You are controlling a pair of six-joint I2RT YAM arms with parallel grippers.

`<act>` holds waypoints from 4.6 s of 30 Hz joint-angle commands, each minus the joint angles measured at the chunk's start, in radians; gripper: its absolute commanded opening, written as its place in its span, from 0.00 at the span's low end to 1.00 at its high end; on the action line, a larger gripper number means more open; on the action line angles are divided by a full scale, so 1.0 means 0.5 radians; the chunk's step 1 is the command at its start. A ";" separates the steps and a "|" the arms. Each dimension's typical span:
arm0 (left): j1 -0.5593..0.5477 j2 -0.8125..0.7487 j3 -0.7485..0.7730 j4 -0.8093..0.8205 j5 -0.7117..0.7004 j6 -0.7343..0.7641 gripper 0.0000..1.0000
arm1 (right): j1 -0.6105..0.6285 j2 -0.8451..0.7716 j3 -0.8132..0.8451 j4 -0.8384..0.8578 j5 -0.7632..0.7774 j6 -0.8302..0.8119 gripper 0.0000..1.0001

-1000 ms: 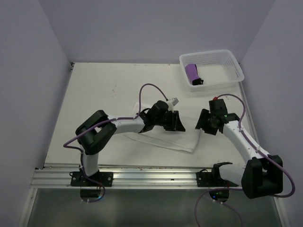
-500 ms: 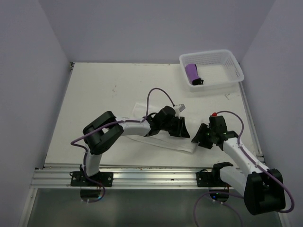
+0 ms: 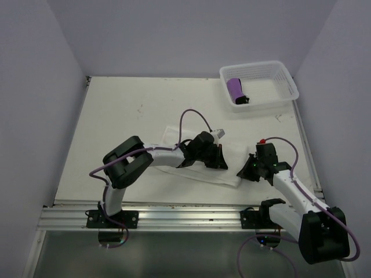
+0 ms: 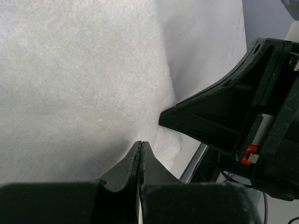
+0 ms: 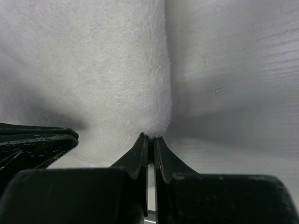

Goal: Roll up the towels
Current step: Roll the towel

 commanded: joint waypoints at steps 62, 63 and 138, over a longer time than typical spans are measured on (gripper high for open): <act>-0.010 -0.469 -0.545 0.007 -0.616 0.143 0.00 | 0.882 0.589 0.506 0.200 0.193 0.122 0.00; -0.010 -0.463 -0.541 0.004 -0.613 0.146 0.00 | 0.894 0.601 0.500 0.212 0.199 0.122 0.00; -0.547 -0.451 -1.176 0.854 -1.785 -0.516 0.00 | 0.931 0.841 0.414 0.311 0.080 0.772 0.54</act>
